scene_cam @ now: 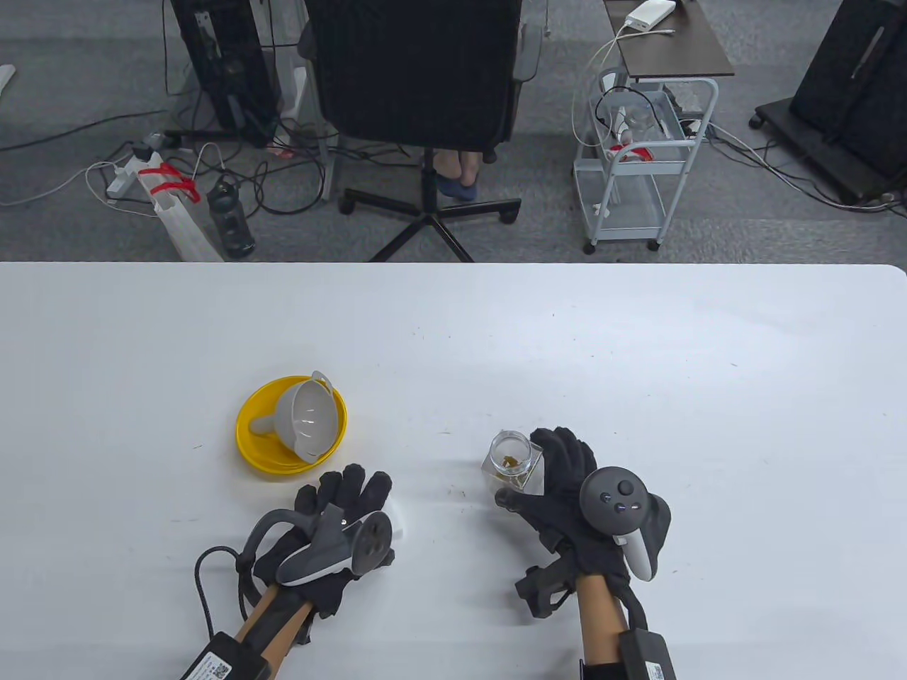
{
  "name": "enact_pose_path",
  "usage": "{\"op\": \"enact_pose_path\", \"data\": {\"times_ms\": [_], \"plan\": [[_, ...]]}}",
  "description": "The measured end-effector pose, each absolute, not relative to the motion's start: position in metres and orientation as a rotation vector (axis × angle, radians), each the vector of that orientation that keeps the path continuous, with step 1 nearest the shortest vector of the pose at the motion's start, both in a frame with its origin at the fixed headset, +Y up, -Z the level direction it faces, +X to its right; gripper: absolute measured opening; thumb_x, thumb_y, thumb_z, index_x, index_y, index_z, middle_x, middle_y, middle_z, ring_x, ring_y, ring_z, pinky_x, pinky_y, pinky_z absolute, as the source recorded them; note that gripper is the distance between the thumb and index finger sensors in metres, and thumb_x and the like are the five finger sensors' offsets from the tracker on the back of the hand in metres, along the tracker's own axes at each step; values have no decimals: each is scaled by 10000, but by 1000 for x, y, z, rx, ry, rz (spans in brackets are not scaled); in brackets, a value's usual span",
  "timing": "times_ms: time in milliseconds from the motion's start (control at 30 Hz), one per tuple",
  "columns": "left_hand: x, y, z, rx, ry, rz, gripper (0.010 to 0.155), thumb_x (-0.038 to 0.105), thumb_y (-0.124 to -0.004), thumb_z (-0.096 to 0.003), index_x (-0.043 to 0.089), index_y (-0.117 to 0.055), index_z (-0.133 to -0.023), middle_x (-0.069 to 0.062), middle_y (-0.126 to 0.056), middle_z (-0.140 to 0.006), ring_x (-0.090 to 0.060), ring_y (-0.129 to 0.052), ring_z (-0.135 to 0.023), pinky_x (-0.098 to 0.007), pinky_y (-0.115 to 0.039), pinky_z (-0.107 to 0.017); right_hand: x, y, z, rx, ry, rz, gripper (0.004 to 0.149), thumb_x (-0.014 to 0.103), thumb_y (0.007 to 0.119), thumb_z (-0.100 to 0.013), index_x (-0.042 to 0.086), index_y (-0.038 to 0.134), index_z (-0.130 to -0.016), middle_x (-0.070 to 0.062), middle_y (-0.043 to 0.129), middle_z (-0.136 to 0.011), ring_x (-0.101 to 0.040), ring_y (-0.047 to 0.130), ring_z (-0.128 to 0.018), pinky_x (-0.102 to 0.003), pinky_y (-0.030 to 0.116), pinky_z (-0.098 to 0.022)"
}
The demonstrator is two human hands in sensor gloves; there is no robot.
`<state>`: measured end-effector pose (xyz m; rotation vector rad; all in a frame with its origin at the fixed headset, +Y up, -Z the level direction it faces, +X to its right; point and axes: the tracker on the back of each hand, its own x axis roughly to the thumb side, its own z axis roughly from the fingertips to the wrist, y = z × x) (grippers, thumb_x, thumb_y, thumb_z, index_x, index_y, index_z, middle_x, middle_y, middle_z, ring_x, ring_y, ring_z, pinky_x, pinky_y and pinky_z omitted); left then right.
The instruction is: Transfer raisins through funnel into coffee jar
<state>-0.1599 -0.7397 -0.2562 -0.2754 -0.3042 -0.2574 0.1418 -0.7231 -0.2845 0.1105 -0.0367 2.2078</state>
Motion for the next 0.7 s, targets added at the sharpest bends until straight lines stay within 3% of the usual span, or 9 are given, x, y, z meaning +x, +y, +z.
{"op": "enact_pose_path", "data": {"times_ms": [133, 233, 467, 700], "plan": [[-156, -743, -257, -215, -306, -260, 864, 592, -773, -554, 276, -334, -1227, -82, -697, -1234, -306, -791, -1053, -557, -636, -767, 141, -723, -284, 114, -40, 2211, 910, 442, 931, -481, 224, 323, -1122, -315, 267, -1171, -646, 239, -1023, -794, 371, -692], [-155, -737, -258, -207, -303, -216, 850, 597, -779, -552, 279, -368, -1225, -79, -707, -1222, -298, -800, -1034, -548, -637, -766, 141, -723, -283, 118, -49, 2205, 910, 443, 931, -480, 219, 324, -1121, -317, 270, -1170, -648, 243, -1022, -792, 373, -692], [-155, -681, -263, 63, -266, 205, 839, 613, -751, -570, 254, -373, -1228, -101, -691, -1219, -311, -794, -1024, -552, -630, -766, 134, -722, -281, 151, -56, 2251, 907, 445, 932, -479, 222, 327, -1118, -314, 301, -1167, -643, 277, -1025, -789, 390, -692], [-133, -653, -259, 194, -327, 453, 831, 618, -725, -601, 250, -330, -1233, -104, -643, -1235, -309, -757, -1047, -551, -612, -779, 121, -722, -279, 215, -48, 2286, 908, 453, 928, -482, 212, 322, -1113, -323, 325, -1165, -646, 283, -1026, -798, 388, -686]]}}
